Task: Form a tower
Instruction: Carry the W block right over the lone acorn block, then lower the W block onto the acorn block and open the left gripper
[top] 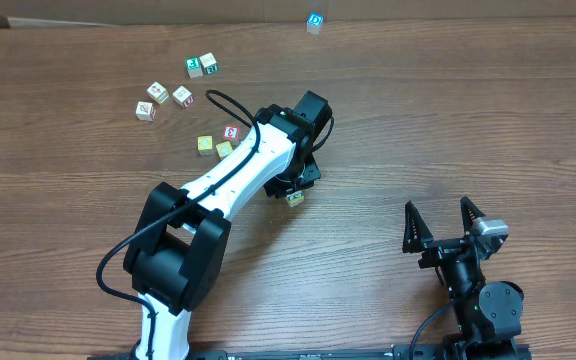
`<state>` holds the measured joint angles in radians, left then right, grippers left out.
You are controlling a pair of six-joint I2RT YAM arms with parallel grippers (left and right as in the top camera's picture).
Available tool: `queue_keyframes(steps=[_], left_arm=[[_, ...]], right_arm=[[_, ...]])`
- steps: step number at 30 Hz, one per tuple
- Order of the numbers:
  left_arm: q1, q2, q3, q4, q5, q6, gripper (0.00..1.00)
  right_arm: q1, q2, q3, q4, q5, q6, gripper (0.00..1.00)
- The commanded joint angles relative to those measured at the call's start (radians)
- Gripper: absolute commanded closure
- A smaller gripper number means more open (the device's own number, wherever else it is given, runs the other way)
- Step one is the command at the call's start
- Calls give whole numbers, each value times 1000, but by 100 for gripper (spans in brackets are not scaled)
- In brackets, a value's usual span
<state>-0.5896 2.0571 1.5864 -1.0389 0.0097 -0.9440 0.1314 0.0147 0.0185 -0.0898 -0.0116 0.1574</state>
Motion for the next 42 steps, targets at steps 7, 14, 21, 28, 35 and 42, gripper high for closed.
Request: queue_keyframes(steps=[7, 14, 21, 28, 35, 42], left_arm=[[-20, -16, -14, 5, -18, -22, 68], [-27, -16, -14, 19, -24, -22, 60], [-27, -16, -14, 3, -24, -21, 37], [-30, -16, -15, -7, -24, -21, 34], [-51, -16, -67, 64, -40, -21, 37], [-52, -16, -81, 84, -72, -21, 52]], right_arm=[[-3, -12, -10, 5, 0, 5, 0], [-3, -12, -10, 5, 0, 5, 0], [-3, -12, -10, 5, 0, 5, 0], [-3, -12, -10, 5, 0, 5, 0], [-3, -12, -10, 5, 0, 5, 0], [-3, -12, -10, 5, 0, 5, 0]])
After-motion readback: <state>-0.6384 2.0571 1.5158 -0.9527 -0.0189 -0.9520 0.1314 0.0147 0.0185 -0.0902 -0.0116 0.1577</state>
